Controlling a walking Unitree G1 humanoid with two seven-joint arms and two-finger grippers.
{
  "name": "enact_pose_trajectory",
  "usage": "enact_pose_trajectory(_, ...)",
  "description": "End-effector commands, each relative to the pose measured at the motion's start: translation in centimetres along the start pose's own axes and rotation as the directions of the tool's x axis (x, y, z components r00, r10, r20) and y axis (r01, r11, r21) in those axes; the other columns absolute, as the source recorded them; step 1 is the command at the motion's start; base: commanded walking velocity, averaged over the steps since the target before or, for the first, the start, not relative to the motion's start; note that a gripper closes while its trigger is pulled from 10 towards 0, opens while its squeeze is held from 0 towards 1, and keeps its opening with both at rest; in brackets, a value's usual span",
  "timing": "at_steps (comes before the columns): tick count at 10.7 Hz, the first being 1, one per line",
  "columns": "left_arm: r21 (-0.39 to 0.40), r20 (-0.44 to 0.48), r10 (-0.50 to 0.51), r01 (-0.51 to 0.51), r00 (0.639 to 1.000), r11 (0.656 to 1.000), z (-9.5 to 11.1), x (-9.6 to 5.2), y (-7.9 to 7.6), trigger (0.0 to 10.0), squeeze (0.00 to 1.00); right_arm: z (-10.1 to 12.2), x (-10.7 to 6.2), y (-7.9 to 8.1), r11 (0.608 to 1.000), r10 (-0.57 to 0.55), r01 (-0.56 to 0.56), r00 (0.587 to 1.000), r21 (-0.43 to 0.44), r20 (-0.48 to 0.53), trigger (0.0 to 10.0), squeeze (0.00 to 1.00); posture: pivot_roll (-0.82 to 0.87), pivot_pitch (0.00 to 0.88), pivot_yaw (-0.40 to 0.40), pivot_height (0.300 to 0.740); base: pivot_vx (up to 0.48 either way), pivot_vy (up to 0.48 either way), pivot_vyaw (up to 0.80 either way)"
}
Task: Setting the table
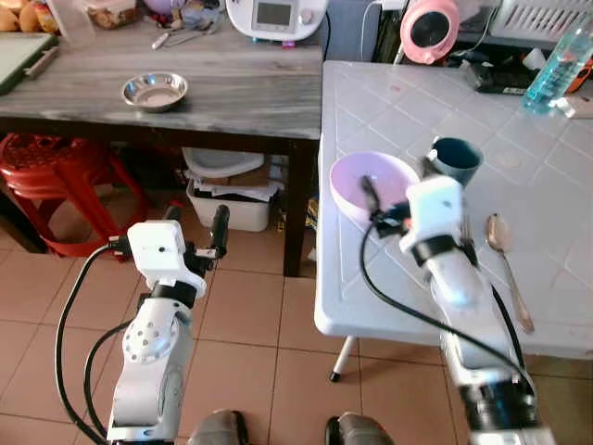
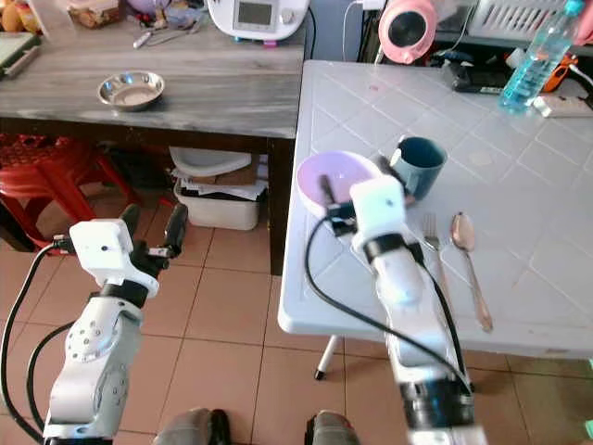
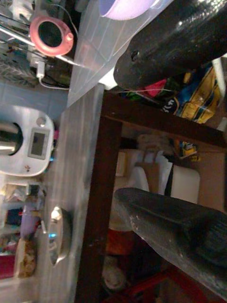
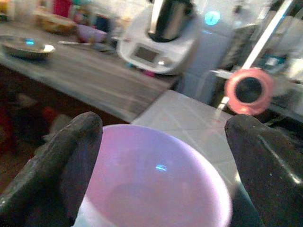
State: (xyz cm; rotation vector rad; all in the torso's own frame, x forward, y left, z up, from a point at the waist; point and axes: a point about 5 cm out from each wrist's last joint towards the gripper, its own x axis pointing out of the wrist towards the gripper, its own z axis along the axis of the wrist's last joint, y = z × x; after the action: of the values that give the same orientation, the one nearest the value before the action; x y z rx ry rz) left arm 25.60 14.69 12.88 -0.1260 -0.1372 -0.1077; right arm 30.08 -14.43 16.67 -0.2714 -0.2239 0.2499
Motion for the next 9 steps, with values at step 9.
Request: enact_pose_trajectory(9, -0.009, -0.094, -0.022, 0.021, 0.995, 1.0, -1.4, -0.8, -0.5, 10.0, 0.0, -2.0, 0.4, 0.6, 0.918, 0.373, -0.394, 0.9, -0.052, -0.227, 10.0, 0.0, -0.04, 0.152, -0.031, 0.74, 0.0, 0.0, 0.0)
